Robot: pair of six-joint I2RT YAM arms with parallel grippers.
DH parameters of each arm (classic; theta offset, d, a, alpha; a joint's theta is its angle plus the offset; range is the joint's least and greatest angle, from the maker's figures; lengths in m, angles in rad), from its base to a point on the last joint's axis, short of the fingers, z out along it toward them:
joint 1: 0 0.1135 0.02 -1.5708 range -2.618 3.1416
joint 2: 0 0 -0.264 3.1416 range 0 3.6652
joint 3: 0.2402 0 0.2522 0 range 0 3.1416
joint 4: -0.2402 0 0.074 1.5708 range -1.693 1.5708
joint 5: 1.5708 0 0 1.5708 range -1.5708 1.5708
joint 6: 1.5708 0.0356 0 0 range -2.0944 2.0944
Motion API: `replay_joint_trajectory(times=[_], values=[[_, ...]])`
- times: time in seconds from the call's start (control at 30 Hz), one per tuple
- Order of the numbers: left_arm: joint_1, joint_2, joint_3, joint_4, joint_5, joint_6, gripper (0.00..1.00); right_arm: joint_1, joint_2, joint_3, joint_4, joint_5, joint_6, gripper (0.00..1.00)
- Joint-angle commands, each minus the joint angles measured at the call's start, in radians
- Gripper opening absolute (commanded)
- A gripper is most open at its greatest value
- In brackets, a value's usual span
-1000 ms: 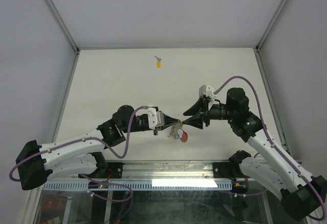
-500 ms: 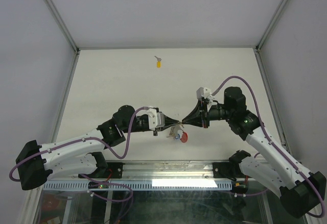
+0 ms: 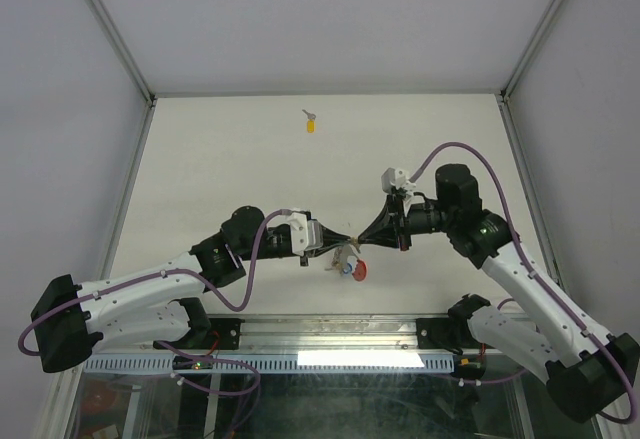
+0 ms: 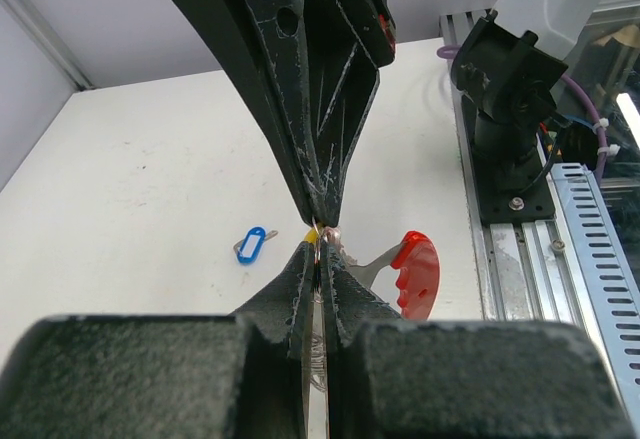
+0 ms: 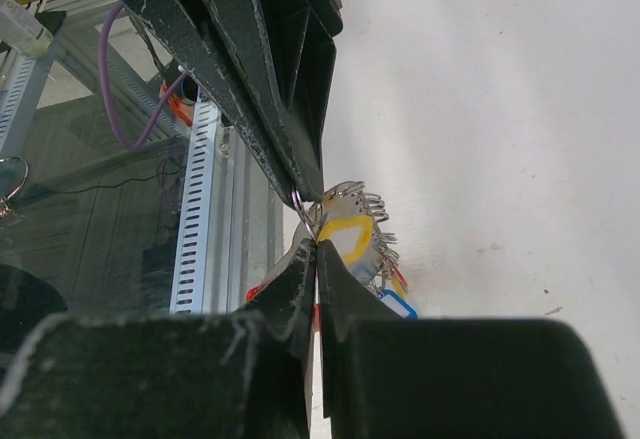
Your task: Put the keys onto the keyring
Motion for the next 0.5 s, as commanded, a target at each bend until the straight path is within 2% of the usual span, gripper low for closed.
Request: replay_joint_trajectory(times=[0.0,0.47], values=[[-0.005,-0.006,0.035,0.056,0.014,0.017,0.00,-0.002,0.017,0.053,-0.059,-0.006,-0.049,0.00],[-0.005,0.002,0.041,0.057,0.006,0.014,0.00,-0.001,0.037,-0.001,-0.055,-0.004,-0.057,0.00]])
